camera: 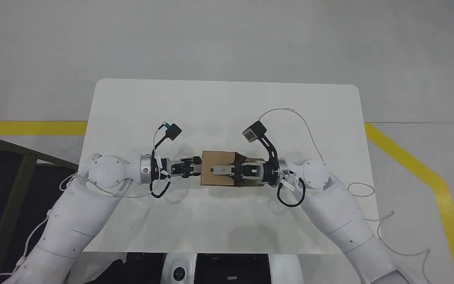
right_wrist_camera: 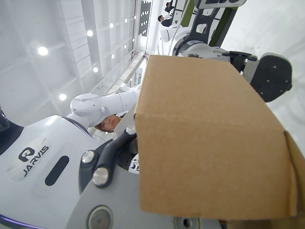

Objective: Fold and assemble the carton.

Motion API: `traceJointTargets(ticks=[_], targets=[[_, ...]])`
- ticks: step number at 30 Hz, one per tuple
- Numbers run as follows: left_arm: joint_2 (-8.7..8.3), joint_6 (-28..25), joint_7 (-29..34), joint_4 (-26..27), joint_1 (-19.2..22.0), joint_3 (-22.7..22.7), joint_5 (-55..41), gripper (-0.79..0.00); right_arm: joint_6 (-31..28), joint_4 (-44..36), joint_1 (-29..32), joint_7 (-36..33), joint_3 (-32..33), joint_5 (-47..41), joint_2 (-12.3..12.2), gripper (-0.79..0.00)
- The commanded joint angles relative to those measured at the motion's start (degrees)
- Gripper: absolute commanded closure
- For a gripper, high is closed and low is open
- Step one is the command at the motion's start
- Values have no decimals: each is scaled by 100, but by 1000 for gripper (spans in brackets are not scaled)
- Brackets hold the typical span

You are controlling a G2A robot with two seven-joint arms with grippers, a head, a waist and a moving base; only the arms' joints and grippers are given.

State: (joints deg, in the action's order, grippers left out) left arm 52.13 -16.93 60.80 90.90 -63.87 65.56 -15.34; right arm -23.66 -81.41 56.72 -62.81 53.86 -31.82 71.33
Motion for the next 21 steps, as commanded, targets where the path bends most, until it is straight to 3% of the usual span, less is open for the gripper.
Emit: traceJointTargets(ticks=[1, 21], targets=[[9, -4, -1, -4, 9, -23, -11, -785, -8, 7, 1, -1, 3, -8, 3, 0], [-118, 154, 242, 76, -305, 475, 286, -785, 126, 93, 112, -68, 118, 308, -45, 0]])
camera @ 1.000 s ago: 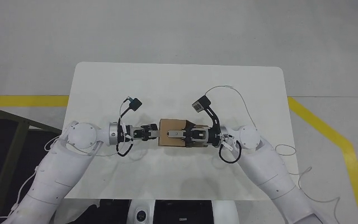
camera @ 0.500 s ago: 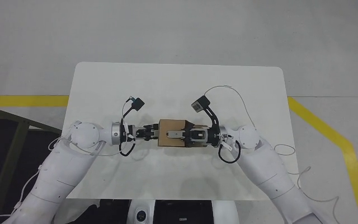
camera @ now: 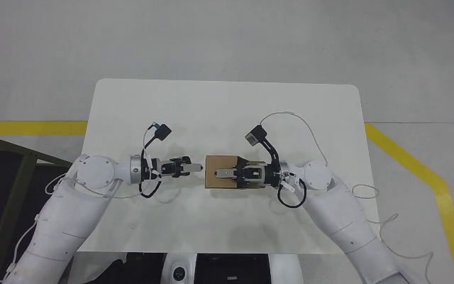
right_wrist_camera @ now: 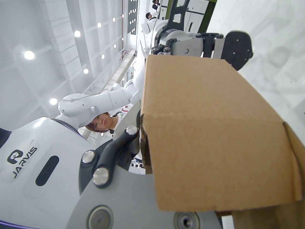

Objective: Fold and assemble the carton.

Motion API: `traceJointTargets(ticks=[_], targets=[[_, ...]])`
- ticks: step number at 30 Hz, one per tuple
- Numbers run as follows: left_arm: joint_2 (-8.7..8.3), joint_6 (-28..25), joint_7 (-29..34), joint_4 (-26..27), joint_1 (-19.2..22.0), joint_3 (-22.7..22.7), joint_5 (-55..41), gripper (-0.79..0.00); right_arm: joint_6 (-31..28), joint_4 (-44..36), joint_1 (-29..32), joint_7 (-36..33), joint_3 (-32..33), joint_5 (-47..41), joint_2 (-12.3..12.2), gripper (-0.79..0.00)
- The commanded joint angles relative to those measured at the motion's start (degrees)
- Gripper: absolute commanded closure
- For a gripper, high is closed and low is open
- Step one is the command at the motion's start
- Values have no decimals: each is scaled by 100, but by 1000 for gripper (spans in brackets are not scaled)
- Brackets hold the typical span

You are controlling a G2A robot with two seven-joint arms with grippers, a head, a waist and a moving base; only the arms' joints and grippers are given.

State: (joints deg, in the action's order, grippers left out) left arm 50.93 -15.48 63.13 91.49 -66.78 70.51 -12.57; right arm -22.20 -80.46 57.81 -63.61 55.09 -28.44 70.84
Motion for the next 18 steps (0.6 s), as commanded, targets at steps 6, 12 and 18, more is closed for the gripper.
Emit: traceJointTargets(ticks=[6, 12, 18], targets=[[3, 14, 53, 113, 30, -104, 325, -785, 36, 49, -58, -42, -29, 139, 3, 0], [-72, -72, 154, 322, 37, 69, 1112, -785, 236, 185, -60, -136, -63, 488, -25, 0], [-183, -411, 543, 662, -20, 379, 1695, -785, 353, 482, -73, -71, -227, 789, -8, -105]])
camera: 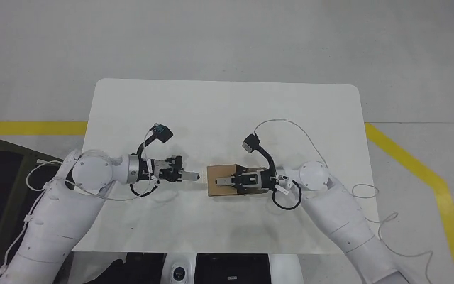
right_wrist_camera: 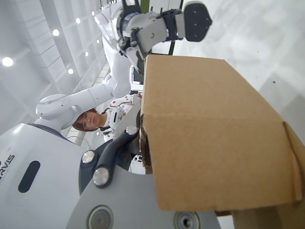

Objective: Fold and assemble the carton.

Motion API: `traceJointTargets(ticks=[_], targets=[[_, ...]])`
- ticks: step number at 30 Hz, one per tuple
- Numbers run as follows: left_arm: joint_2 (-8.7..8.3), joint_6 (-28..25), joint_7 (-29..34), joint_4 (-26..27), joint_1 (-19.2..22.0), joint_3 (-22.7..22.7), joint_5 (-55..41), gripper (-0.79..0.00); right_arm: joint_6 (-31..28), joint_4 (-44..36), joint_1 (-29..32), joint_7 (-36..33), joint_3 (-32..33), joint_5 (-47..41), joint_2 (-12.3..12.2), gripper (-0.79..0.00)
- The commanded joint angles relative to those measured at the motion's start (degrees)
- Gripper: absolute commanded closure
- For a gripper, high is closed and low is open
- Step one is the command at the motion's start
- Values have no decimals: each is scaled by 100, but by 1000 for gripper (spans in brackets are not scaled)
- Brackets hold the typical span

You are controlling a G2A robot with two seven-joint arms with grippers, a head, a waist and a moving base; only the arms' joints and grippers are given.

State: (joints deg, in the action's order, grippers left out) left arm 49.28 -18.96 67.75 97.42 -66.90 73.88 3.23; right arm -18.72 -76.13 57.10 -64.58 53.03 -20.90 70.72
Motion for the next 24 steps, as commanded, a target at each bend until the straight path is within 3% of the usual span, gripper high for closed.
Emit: traceJointTargets(ticks=[1, 3, 4, 7, 8, 9, 17, 24], targets=[[-36, -130, 157, 138, -18, 81, 205, -785, 0, 95, -2, 49, -45, 56, 10, -111], [-67, -250, 281, 266, -54, 147, 348, -785, -8, 185, -3, 111, -76, 76, 20, -151], [-82, -318, 351, 336, -75, 166, 421, -785, -10, 233, -3, 128, -91, 97, 23, -206], [-120, -556, 517, 534, -161, 191, 617, -785, -33, 325, -6, 132, -113, 136, 27, -446], [-131, -641, 555, 584, -200, 190, 665, -785, -42, 342, -3, 129, -109, 132, 25, -696], [-141, -719, 568, 624, -232, 200, 710, -785, -36, 344, 1, 118, -100, 121, 22, -785], [-194, -1592, 22, 1214, -489, 209, 1947, -785, -25, 338, 127, 95, 68, 92, -40, -785], [-174, -2017, -711, 1493, -712, -146, 3420, -785, 19, 210, 238, -20, 188, -15, -88, -785]])
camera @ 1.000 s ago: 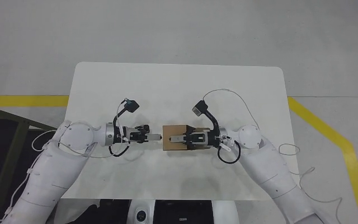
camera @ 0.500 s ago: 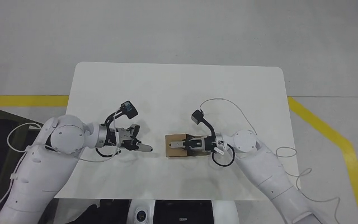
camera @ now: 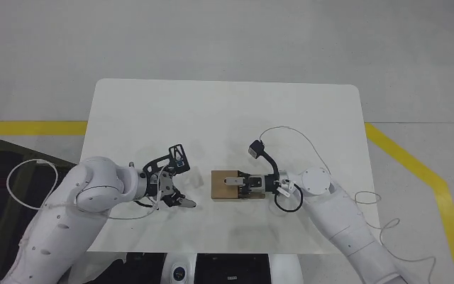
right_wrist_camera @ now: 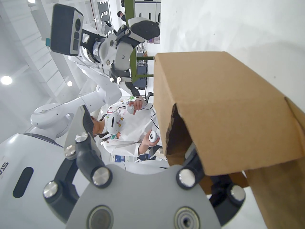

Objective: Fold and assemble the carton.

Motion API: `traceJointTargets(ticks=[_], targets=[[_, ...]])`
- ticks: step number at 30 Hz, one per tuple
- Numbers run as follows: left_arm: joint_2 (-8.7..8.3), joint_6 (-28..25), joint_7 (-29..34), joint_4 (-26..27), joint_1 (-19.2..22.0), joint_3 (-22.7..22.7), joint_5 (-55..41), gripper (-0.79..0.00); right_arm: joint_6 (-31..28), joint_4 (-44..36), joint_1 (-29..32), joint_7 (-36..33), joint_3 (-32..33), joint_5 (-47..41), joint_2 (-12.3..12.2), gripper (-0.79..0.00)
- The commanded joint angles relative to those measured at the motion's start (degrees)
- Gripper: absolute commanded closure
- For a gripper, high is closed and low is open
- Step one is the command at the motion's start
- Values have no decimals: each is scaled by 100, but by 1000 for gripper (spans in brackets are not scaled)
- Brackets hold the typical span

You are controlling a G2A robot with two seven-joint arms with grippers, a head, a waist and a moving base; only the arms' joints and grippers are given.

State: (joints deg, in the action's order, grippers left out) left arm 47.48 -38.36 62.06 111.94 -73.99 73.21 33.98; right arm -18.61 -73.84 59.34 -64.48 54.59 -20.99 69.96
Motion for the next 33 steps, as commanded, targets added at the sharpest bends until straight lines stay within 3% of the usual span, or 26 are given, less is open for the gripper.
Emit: traceJointTargets(ticks=[1, 5, 19, 33], targets=[[17, -113, -298, 57, -16, -144, 474, -785, 22, -46, 25, -60, 68, -15, -25, -785], [47, -178, -704, 75, 14, -335, 901, -785, 104, -209, 80, -241, 261, -11, -98, -785], [208, 392, -1896, 8, 278, -927, 1921, -785, 598, -1215, 493, -768, 1393, 262, -471, -785], [202, 176, -1949, -22, 311, -881, 1751, -785, 758, -1685, 736, -801, 1696, 149, -579, -785]])
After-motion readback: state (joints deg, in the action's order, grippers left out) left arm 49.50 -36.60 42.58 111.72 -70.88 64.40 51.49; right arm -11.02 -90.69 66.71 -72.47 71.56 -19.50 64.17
